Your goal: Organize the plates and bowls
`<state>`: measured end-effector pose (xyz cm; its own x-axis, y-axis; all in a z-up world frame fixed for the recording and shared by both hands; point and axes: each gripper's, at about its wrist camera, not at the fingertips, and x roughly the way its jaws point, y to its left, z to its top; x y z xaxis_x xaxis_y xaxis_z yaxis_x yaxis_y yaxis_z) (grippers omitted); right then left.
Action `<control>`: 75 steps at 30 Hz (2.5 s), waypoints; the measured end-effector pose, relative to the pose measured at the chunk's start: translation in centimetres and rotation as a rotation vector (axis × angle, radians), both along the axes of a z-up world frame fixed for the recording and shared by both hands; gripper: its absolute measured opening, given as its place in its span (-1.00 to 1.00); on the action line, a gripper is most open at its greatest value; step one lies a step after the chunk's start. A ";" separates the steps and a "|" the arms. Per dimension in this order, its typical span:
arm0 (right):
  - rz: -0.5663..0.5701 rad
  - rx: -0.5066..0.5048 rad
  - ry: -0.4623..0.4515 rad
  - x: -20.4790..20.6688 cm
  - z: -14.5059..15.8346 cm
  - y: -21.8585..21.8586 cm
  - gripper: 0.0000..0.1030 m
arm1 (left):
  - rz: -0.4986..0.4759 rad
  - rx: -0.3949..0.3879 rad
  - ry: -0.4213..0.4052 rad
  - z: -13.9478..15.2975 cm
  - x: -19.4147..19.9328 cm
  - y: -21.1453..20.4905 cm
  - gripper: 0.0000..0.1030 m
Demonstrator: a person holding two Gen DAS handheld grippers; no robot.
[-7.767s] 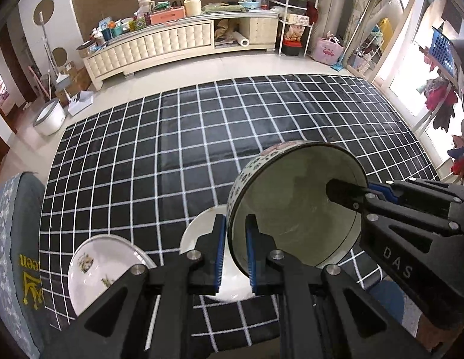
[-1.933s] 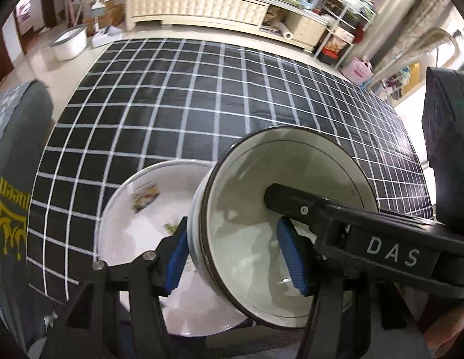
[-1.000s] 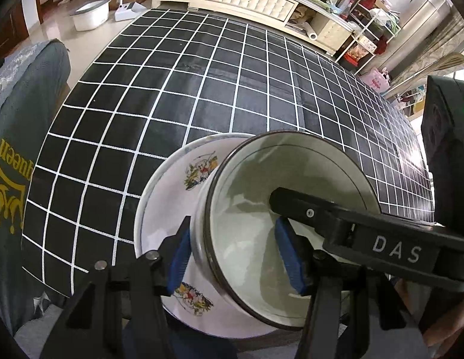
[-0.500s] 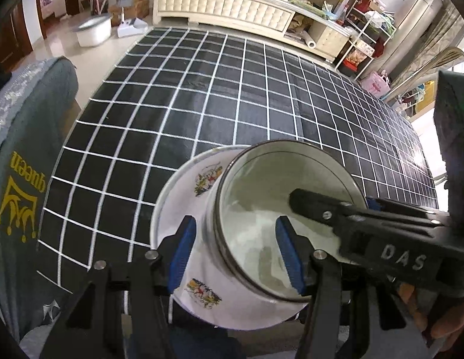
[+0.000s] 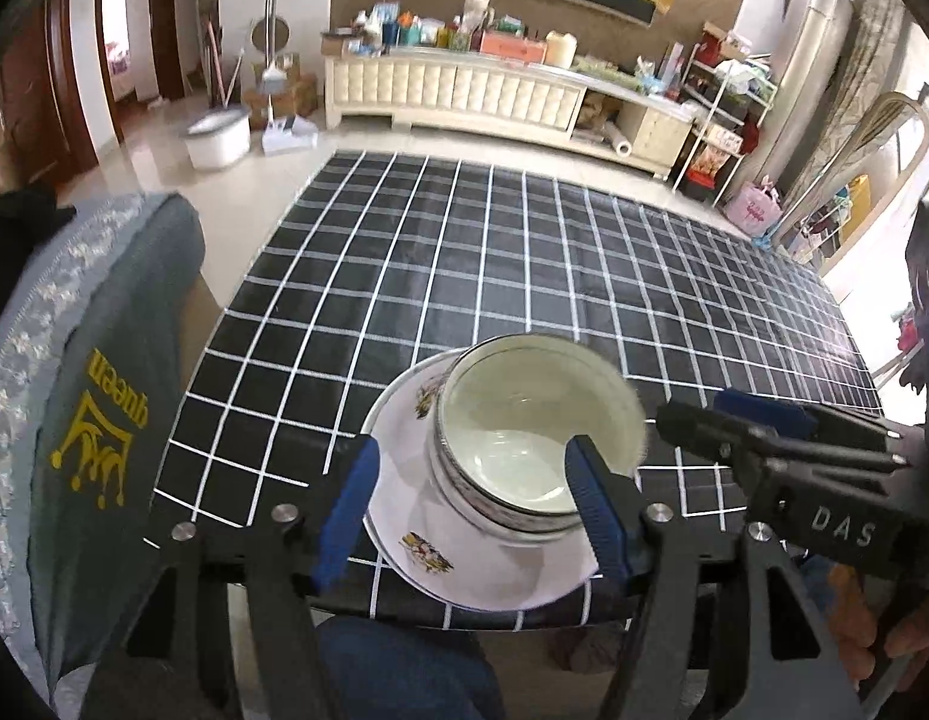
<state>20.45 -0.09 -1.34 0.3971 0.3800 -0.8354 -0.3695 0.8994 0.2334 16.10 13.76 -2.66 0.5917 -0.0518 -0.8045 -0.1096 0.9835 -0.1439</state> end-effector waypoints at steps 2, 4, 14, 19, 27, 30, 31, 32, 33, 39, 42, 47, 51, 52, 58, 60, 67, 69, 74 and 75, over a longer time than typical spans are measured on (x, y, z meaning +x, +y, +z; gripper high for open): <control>-0.003 -0.006 -0.023 -1.0 0.7 -0.8 0.12 | -0.007 0.010 -0.024 0.8 -0.8 -0.7 0.21; -0.006 -0.013 -0.053 -2.2 1.5 -1.5 0.12 | -0.017 0.016 -0.053 1.7 -1.9 -1.7 0.21; -0.047 -0.052 -0.216 -8.0 4.8 -4.3 0.25 | -0.036 0.038 -0.197 5.9 -7.9 -5.3 0.21; -0.079 -0.054 -0.313 -11.3 6.3 -5.5 0.33 | -0.017 0.039 -0.257 7.5 -11.1 -6.3 0.21; -0.109 -0.042 -0.387 -15.4 7.0 -7.5 0.40 | -0.056 0.107 -0.326 8.5 -15.8 -9.1 0.21; -0.118 -0.038 -0.411 -16.6 6.9 -7.9 0.44 | -0.071 0.125 -0.343 8.4 -16.8 -9.8 0.21; -0.124 -0.043 -0.427 -17.0 6.9 -8.0 0.48 | -0.072 0.127 -0.344 8.4 -17.1 -9.8 0.21; -0.130 -0.049 -0.439 -17.4 6.9 -8.1 0.49 | -0.076 0.129 -0.345 8.3 -17.4 -10.0 0.21; -0.134 -0.052 -0.450 -17.9 7.0 -8.2 0.51 | -0.077 0.131 -0.345 8.3 -17.5 -10.0 0.21; -0.143 -0.057 -0.489 -19.7 7.3 -8.7 0.55 | -0.065 0.129 -0.376 8.4 -19.5 -10.1 0.21; -0.142 -0.052 -0.497 -20.5 7.4 -8.9 0.55 | -0.079 0.133 -0.380 8.4 -20.2 -10.3 0.22; -0.137 -0.033 -0.510 -21.6 7.2 -9.2 0.55 | -0.097 0.154 -0.396 8.5 -21.0 -11.1 0.28; -0.136 -0.035 -0.508 -22.0 7.0 -9.4 0.55 | -0.103 0.166 -0.405 8.5 -21.5 -11.5 0.34; -0.135 -0.032 -0.508 -22.1 6.9 -9.4 0.55 | -0.100 0.167 -0.409 8.5 -21.7 -11.4 0.35; -0.139 -0.031 -0.520 -22.7 6.9 -9.7 0.59 | -0.087 0.166 -0.418 8.7 -22.0 -11.1 0.51; -0.143 -0.022 -0.529 -23.0 6.8 -9.8 0.62 | -0.084 0.164 -0.416 8.7 -21.9 -10.9 0.52; -0.146 -0.024 -0.519 -23.0 6.7 -10.0 0.67 | -0.085 0.161 -0.394 8.0 -22.0 -10.8 0.52; -0.145 -0.028 -0.520 -23.0 6.7 -10.0 0.67 | -0.085 0.160 -0.395 7.9 -22.0 -10.7 0.52; -0.149 -0.008 -0.508 -23.0 6.7 -10.1 0.74 | -0.084 0.149 -0.398 7.9 -22.1 -10.6 0.59; -0.152 -0.001 -0.508 -23.0 6.7 -10.3 0.76 | -0.077 0.147 -0.400 7.8 -22.1 -10.5 0.61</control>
<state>-2.51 -10.35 5.35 0.8028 0.2854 -0.5235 -0.3008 0.9519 0.0576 -5.98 3.31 5.18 0.8572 -0.0101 -0.5149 0.0008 0.9998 -0.0183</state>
